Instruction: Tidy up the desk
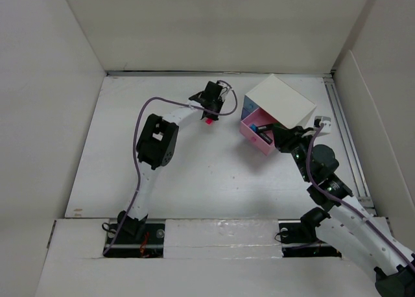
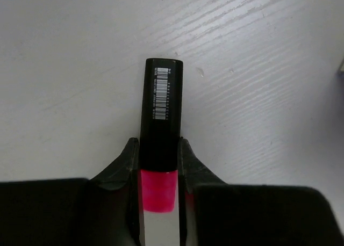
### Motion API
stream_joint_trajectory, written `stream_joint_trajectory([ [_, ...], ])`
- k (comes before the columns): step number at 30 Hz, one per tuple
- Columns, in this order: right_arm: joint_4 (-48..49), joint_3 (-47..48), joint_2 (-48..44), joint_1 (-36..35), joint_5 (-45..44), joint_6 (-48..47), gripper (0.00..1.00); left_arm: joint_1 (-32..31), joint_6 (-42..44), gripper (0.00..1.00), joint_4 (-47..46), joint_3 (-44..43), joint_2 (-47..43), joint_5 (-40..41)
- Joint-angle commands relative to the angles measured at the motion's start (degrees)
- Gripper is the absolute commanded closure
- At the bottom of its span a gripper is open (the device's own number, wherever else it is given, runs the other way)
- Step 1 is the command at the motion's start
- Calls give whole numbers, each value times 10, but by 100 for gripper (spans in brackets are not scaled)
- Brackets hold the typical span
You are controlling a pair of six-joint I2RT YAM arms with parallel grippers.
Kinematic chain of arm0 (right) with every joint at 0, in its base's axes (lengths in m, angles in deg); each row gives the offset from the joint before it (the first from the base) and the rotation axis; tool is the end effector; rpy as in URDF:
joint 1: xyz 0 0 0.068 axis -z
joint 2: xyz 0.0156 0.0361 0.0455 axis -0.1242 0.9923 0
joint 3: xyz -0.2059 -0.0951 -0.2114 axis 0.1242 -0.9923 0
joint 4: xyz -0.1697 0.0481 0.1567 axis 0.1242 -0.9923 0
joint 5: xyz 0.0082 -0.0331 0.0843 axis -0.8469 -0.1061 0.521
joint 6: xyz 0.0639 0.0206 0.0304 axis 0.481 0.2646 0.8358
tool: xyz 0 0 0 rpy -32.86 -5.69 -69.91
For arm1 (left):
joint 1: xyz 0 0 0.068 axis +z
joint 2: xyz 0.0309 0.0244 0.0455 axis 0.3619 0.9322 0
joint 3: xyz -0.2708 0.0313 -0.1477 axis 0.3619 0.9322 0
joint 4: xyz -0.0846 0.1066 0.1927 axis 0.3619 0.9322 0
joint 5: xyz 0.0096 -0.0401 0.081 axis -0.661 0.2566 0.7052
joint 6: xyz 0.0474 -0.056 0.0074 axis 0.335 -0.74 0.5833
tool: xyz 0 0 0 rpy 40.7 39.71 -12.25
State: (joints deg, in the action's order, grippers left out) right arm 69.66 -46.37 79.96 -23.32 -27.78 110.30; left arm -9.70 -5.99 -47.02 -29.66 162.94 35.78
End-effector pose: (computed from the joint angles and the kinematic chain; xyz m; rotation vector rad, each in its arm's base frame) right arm 0.1205 0.0511 0.3320 0.1973 1.5565 0.5962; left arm 0.4740 -0.2825 0.1963 0.6491 2.2058 -0.2357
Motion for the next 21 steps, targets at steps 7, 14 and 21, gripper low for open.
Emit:
stream_joint_trajectory([
  [7,24,9,-6,-4,3,-1,65,3,-83,100,0,50,-84,78],
  [14,24,7,-6,-4,-2,-2,65,-17,-166,100,-149,187,-293,-63],
  [21,22,7,-10,-4,-7,-2,65,-122,-258,100,-231,283,-404,-53],
])
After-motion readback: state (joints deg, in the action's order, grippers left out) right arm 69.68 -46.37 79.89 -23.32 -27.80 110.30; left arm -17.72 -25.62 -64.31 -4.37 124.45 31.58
